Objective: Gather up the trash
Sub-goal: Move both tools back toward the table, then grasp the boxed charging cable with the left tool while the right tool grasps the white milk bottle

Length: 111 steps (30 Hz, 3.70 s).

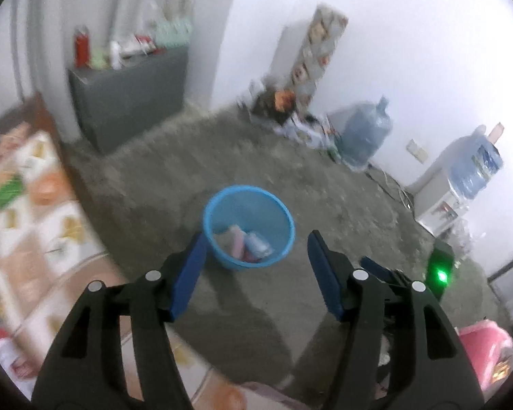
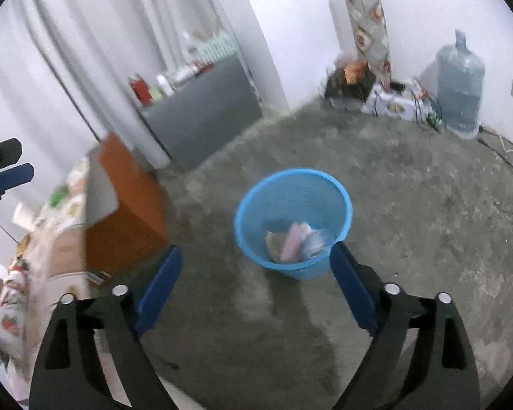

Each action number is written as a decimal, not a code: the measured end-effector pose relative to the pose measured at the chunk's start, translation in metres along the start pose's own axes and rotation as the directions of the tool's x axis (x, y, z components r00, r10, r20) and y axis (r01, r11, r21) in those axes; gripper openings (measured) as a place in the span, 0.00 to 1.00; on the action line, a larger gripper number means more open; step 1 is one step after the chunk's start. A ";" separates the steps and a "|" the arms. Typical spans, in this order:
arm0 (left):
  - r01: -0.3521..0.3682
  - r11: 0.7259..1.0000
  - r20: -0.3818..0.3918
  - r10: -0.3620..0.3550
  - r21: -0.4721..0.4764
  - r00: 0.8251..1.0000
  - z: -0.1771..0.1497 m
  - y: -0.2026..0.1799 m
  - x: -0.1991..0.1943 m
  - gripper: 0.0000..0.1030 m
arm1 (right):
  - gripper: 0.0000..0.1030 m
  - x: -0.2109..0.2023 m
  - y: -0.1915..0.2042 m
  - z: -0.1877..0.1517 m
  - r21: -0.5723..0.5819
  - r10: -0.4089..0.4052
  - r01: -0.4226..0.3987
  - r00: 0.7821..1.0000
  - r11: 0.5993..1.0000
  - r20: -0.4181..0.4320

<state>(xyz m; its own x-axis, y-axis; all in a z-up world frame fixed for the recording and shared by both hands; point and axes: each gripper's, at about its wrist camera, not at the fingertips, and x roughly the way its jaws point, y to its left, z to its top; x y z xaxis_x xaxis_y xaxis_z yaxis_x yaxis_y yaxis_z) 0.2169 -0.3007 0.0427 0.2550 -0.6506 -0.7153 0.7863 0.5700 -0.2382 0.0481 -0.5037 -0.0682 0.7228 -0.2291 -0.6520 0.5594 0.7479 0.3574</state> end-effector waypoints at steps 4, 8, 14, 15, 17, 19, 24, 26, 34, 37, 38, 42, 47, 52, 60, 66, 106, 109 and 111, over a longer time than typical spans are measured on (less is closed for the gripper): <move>-0.086 0.996 0.113 0.087 -0.014 0.990 -0.034 0.015 -0.083 0.64 | 0.93 -0.040 0.044 -0.019 -0.081 0.040 -0.034 0.997 0.996 0.070; -0.177 0.981 0.190 0.189 -0.077 0.964 -0.070 0.030 -0.151 0.66 | 0.93 -0.062 0.088 -0.029 -0.156 0.121 -0.114 0.992 0.981 0.038; -0.256 0.940 0.277 0.313 -0.224 0.908 -0.127 0.054 -0.228 0.68 | 0.93 -0.092 0.146 -0.040 -0.247 0.198 -0.195 0.980 0.949 -0.014; -0.277 0.930 0.286 0.341 -0.240 0.895 -0.137 0.057 -0.240 0.68 | 0.93 -0.098 0.156 -0.043 -0.259 0.209 -0.208 0.978 0.943 -0.022; -0.303 0.915 0.296 0.377 -0.268 0.878 -0.156 0.064 -0.258 0.68 | 0.93 -0.107 0.171 -0.047 -0.283 0.231 -0.231 0.972 0.931 -0.034; -0.311 0.905 0.291 0.394 -0.291 0.872 -0.169 0.071 -0.272 0.69 | 0.93 -0.112 0.183 -0.050 -0.300 0.248 -0.250 0.968 0.921 -0.045; -0.312 0.868 0.296 0.437 -0.387 0.849 -0.206 0.093 -0.305 0.69 | 0.93 -0.121 0.213 -0.056 -0.310 0.281 -0.295 0.955 0.904 -0.091; -0.309 0.857 0.302 0.449 -0.414 0.841 -0.220 0.098 -0.315 0.69 | 0.93 -0.124 0.223 -0.059 -0.315 0.290 -0.311 0.950 0.897 -0.112; -0.331 0.815 0.270 0.494 -0.476 0.826 -0.266 0.115 -0.336 0.70 | 0.93 -0.123 0.243 -0.063 -0.283 0.332 -0.367 0.929 0.886 -0.164; -0.343 0.806 0.251 0.502 -0.482 0.828 -0.277 0.121 -0.339 0.70 | 0.93 -0.111 0.257 -0.066 -0.277 0.340 -0.386 0.919 0.880 -0.200; -0.341 0.805 0.247 0.500 -0.486 0.830 -0.280 0.123 -0.339 0.70 | 0.93 -0.106 0.263 -0.068 -0.279 0.340 -0.393 0.915 0.876 -0.219; -0.310 0.810 0.233 0.469 -0.498 0.852 -0.290 0.133 -0.330 0.70 | 0.93 -0.089 0.286 -0.072 -0.283 0.341 -0.416 0.898 0.864 -0.280; -0.287 0.830 0.205 0.423 -0.478 0.883 -0.285 0.146 -0.309 0.70 | 0.93 -0.069 0.319 -0.073 -0.310 0.328 -0.426 0.889 0.850 -0.321; -0.273 0.846 0.192 0.395 -0.458 0.898 -0.273 0.157 -0.299 0.70 | 0.93 -0.045 0.353 -0.074 -0.347 0.318 -0.446 0.874 0.825 -0.369; -0.298 0.840 0.146 0.400 -0.454 0.905 -0.261 0.173 -0.291 0.70 | 0.91 0.008 0.391 -0.092 -0.396 0.241 -0.459 0.839 0.795 -0.489; -0.361 0.829 0.021 0.409 -0.427 0.912 -0.229 0.194 -0.272 0.73 | 0.81 0.036 0.400 -0.103 -0.399 0.199 -0.473 0.804 0.786 -0.561; -0.289 0.834 -0.410 0.083 -0.470 0.908 -0.143 0.230 -0.097 0.80 | 0.60 0.031 0.263 -0.062 -0.109 0.321 -0.426 0.804 0.898 -0.500; -0.290 0.865 -0.419 0.104 -0.410 0.902 -0.148 0.215 -0.102 0.80 | 0.60 0.031 0.260 -0.062 -0.105 0.328 -0.433 0.801 0.895 -0.501; -0.292 0.888 -0.428 0.124 -0.356 0.895 -0.153 0.205 -0.106 0.80 | 0.60 0.030 0.257 -0.062 -0.100 0.334 -0.437 0.798 0.894 -0.501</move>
<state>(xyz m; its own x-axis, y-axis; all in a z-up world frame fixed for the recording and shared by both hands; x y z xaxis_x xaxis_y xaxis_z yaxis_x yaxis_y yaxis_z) 0.2650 -0.0388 -0.0309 0.0850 -0.2976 -0.9509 0.4233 0.8747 -0.2359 0.1883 -0.2792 -0.0372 0.5605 0.3795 -0.7361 0.1434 0.8309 0.5376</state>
